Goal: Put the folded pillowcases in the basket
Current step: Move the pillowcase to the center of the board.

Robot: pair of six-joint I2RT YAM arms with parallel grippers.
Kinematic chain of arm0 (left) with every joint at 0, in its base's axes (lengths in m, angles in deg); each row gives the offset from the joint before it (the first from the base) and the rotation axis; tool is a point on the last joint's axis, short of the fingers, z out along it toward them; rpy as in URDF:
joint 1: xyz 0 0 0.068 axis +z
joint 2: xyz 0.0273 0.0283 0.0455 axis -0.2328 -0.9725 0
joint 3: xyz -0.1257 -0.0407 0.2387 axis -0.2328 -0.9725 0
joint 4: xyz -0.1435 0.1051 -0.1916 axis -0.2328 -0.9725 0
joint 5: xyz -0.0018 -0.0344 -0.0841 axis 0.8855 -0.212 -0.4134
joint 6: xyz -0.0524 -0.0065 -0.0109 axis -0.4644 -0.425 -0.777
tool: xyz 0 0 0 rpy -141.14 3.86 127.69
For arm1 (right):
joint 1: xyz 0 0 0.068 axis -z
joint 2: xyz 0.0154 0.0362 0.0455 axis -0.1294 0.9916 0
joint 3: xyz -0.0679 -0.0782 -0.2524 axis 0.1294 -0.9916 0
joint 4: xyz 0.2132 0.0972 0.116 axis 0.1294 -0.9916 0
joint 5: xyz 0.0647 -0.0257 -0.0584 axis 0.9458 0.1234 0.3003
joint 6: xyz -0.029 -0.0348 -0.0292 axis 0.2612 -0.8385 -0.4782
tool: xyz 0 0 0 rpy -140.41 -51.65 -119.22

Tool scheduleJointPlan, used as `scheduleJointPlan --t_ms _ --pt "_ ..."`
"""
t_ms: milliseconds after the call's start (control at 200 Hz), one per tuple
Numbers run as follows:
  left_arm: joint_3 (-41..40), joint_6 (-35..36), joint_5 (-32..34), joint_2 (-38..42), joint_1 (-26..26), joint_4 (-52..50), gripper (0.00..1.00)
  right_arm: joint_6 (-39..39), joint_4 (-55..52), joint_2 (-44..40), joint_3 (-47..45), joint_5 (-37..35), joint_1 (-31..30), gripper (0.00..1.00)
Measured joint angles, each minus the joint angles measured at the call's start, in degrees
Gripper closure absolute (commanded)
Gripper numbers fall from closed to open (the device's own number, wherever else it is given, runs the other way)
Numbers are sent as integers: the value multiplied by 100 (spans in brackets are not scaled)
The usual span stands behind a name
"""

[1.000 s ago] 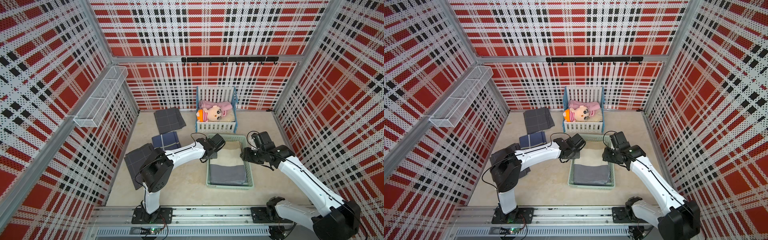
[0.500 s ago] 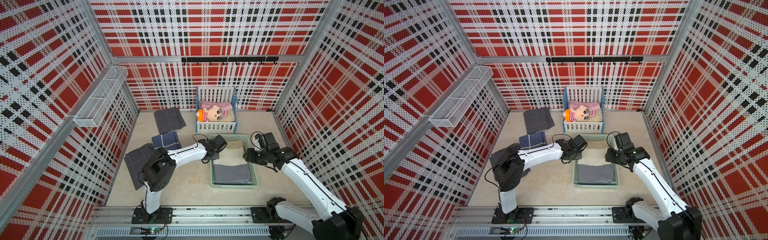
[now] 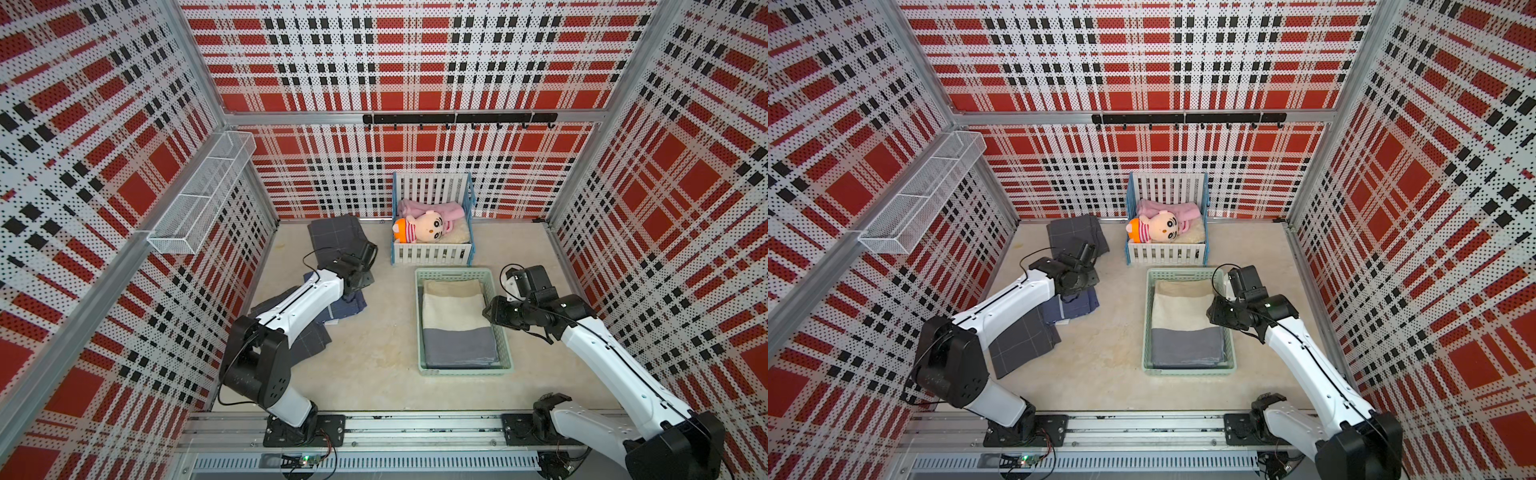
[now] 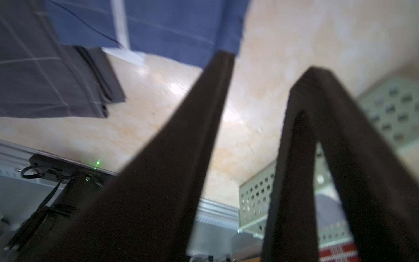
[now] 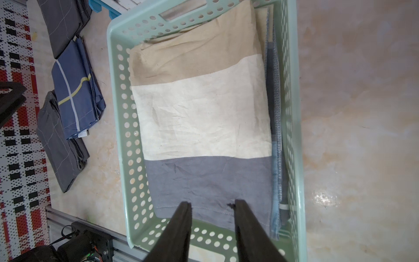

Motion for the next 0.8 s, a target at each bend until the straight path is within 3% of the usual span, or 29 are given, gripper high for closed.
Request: scheduleJointPlan --t_ms 205,411,571,802 --pt "79 295 -127 -992 509 201 71 146 79 0 70 24 -267 60" --pt "-68 201 -625 -1681 420 505 78 319 197 22 190 9 -728 64" --pt "-404 -63 -855 -1497 -116 946 78 284 162 190 426 4 -835 65" --pt "-769 -901 -1088 -1292 -1519 1469 80 197 166 498 933 11 -883 69"
